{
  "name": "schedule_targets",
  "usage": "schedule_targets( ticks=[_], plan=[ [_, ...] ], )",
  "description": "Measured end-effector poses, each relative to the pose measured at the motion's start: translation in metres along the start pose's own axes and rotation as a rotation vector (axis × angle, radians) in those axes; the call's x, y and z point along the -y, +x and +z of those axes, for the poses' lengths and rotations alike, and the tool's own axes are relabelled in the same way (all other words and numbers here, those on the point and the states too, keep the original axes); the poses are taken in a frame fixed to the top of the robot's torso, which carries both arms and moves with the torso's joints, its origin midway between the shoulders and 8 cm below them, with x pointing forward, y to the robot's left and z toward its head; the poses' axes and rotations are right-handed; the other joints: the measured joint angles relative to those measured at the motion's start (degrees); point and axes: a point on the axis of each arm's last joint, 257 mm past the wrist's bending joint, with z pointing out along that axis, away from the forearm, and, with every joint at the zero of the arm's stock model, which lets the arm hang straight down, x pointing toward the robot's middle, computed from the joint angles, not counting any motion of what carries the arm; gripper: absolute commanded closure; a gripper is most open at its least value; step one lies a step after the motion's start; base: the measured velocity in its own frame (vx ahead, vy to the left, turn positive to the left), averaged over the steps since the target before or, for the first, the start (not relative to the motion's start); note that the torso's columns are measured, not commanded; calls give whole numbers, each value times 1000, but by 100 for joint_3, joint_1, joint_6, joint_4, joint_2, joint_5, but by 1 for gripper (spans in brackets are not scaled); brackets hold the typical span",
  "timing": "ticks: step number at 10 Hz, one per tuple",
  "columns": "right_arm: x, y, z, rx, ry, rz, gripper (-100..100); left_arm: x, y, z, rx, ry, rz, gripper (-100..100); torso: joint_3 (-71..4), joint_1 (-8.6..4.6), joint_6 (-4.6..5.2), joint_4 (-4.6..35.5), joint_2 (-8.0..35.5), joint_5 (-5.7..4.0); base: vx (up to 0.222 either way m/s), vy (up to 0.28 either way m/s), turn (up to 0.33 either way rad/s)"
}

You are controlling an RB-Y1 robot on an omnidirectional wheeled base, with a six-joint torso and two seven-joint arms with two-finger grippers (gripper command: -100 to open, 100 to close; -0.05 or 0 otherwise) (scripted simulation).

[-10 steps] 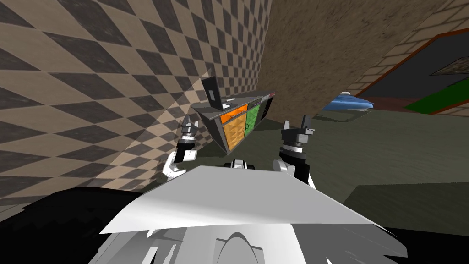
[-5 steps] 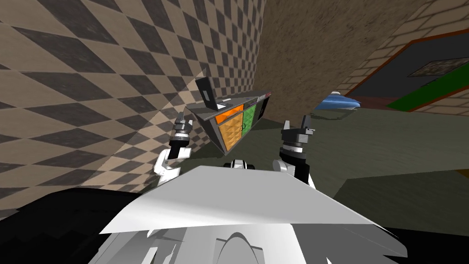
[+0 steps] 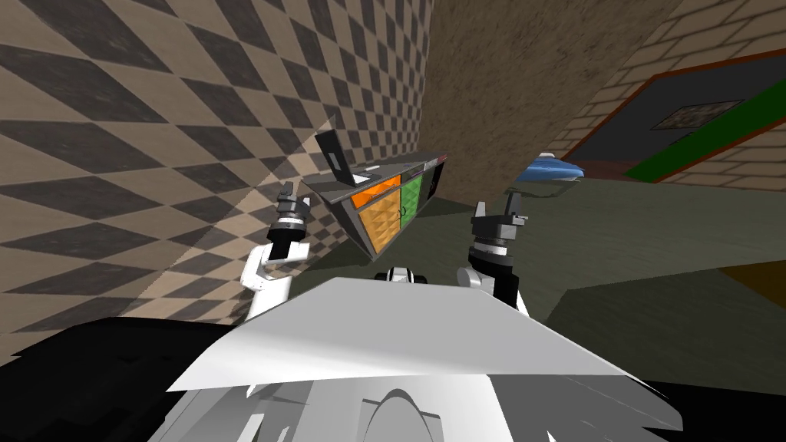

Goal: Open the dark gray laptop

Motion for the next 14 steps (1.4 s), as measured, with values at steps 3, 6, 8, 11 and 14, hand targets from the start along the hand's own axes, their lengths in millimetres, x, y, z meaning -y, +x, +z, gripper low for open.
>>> schedule_targets(
  ticks=[3, 6, 8, 11, 14],
  plan=[
    [0, 0, 0, 0, 0, 0, 0, 3, -29, 9, 51, -19, 20, -100, -2, 6, -1, -1, -3, 2, 5, -45, -62],
    [0, 0, 0, 0, 0, 0, 0, 9, -68, 18, 129, -40, 44, -100, 0, -19, 2, 1, 1, -6, 6, -80, -92],
    [0, 0, 0, 0, 0, 0, 0, 8, -82, 18, 165, -59, 42, -100, -1, 9, 0, -1, -2, 3, 15, -48, -64],
    [0, 0, 0, 0, 0, 0, 0, 19, -122, 26, 252, -68, 48, -100, -2, -15, 3, -1, -3, -4, 18, -72, -120],
    [0, 0, 0, 0, 0, 0, 0, 26, -162, 26, 347, -89, 34, -100, 0, -2, -1, 0, 0, 0, 20, -81, -153]
  ],
)
